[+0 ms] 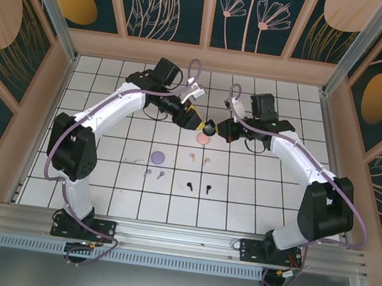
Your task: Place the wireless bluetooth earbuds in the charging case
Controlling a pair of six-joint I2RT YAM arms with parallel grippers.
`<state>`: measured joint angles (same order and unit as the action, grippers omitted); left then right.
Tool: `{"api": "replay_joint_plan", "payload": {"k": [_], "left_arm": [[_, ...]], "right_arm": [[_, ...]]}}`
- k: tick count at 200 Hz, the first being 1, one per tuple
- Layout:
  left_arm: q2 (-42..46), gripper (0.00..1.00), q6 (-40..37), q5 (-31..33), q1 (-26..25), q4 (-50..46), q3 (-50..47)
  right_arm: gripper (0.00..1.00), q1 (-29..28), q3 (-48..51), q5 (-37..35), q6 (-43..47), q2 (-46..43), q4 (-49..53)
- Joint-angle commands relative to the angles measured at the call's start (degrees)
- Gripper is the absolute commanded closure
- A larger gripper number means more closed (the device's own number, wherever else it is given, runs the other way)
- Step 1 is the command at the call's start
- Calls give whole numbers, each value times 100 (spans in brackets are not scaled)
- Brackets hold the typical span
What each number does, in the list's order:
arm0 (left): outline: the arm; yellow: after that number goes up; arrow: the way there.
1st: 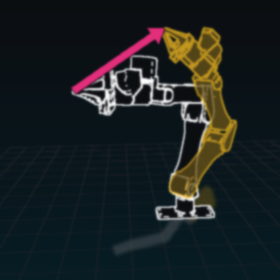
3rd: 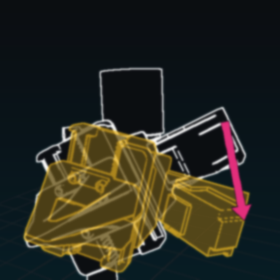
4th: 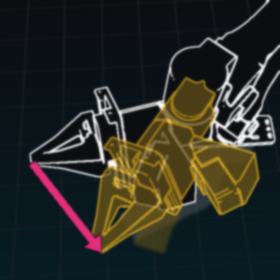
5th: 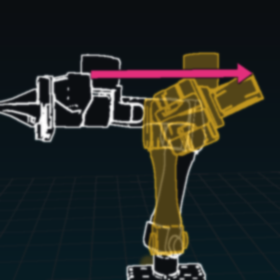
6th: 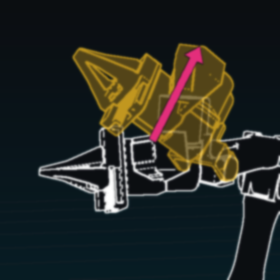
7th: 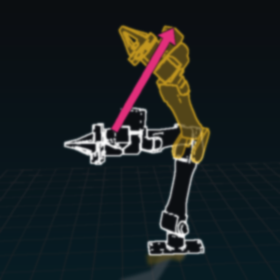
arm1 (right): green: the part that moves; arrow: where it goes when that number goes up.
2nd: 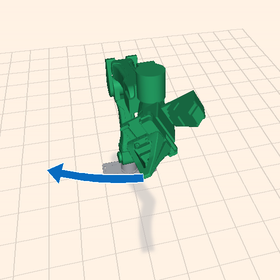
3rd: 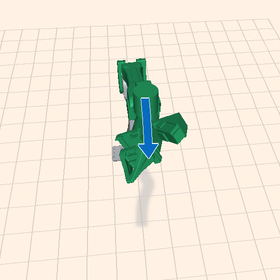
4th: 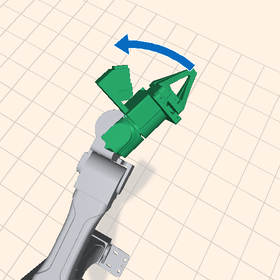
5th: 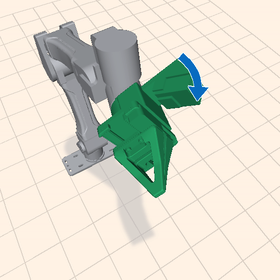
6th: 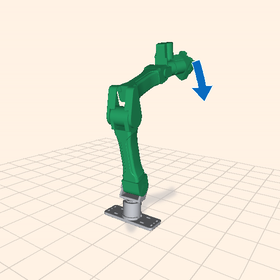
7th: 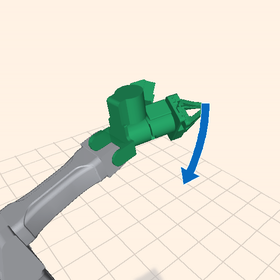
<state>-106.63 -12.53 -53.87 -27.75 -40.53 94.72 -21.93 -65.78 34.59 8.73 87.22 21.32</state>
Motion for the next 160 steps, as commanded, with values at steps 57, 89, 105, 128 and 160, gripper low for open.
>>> {"api": "replay_joint_plan", "payload": {"k": [57, 89, 105, 128, 160], "left_arm": [[-269, 48, -170, -546, -4, -123, 135], [-314, 51, -162, -564, -8, -82, 133], [-341, 53, -162, -572, -8, -62, 111], [-356, 56, -118, -600, -3, 11, 108], [-357, 63, -109, -621, -8, 63, 105]], "right_arm": [[100, -222, -440, 179, 99, 52, 47], [100, -268, -514, 162, 93, 104, 47], [100, -285, -541, 154, 80, 122, 48], [100, -318, -573, 114, 80, 152, 54], [100, -351, -594, 49, 80, 178, 65]]}}
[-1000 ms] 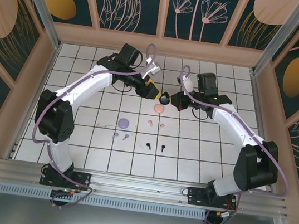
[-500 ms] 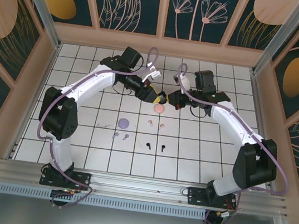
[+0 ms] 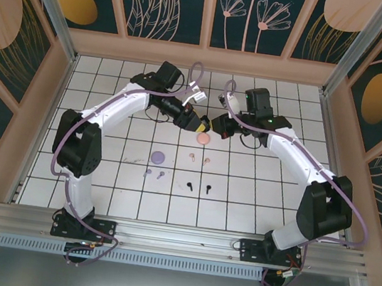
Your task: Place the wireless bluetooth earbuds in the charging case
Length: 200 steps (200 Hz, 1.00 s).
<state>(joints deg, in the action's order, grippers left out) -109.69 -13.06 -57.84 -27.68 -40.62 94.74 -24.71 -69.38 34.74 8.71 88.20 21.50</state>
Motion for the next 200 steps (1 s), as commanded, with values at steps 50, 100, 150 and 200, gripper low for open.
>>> {"api": "replay_joint_plan", "payload": {"k": [50, 100, 150, 200], "left_arm": [[-37, 80, -80, -214, -10, 92, 37], [50, 100, 74, -198, -9, 414, -190], [859, 100, 1128, 261, 79, 2403, -1394], [2036, 100, 2271, 1058, 237, 4362, -2722]], "right_arm": [[100, -78, -249, -46, 47, 107, 4], [100, -70, -319, -231, -96, -21, -114], [53, 130, -208, -534, -470, -617, 76], [40, 125, 460, -836, -1420, -1429, 358]]}}
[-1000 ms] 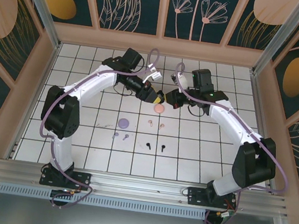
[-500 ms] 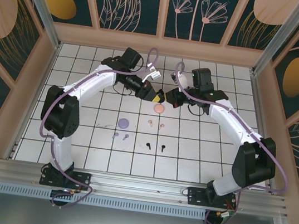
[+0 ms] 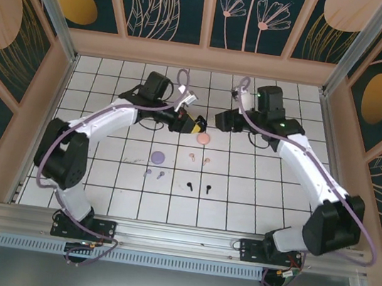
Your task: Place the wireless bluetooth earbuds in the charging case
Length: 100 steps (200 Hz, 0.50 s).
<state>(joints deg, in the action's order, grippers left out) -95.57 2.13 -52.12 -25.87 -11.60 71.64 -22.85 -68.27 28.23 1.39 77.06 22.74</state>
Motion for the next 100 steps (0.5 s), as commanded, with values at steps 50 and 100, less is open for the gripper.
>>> {"api": "replay_joint_plan", "payload": {"k": [50, 100], "left_arm": [[1586, 100, 1059, 1448, 54, 2820, -1464], [2959, 100, 942, 2931, 47, 6196, -3830]], "right_arm": [[41, -1268, 1231, -1404, -1788, -498, 289], [43, -2330, 1859, -2337, -2907, -327, 219]]}}
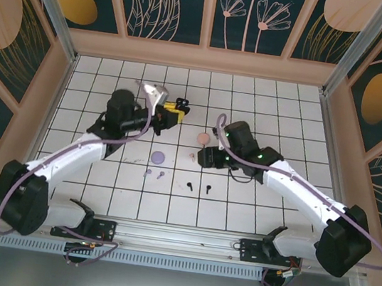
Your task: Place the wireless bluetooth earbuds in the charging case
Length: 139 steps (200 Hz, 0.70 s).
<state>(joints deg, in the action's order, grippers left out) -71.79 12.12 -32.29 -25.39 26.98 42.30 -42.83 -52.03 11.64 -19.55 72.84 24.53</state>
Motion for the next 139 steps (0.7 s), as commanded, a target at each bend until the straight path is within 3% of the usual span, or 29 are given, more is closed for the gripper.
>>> {"api": "replay_joint_plan", "payload": {"k": [1, 35, 90, 139], "left_arm": [[606, 100, -68, 986, -1, 2373, -929], [872, 100, -65, 1728, 0, 2322, -1094], [848, 100, 340, 1772, -1, 3443, -1496], [764, 100, 562, 1591, 3, 3439, -1458]], "right_arm": [[43, -350, 241, -692, -827, 101, 41], [44, -899, 335, -1102, -1455, 430, 7], [48, -1373, 167, -1601, -2049, 1099, 157], [52, -1676, -6, -1638, -2235, 1627, 86]]}}
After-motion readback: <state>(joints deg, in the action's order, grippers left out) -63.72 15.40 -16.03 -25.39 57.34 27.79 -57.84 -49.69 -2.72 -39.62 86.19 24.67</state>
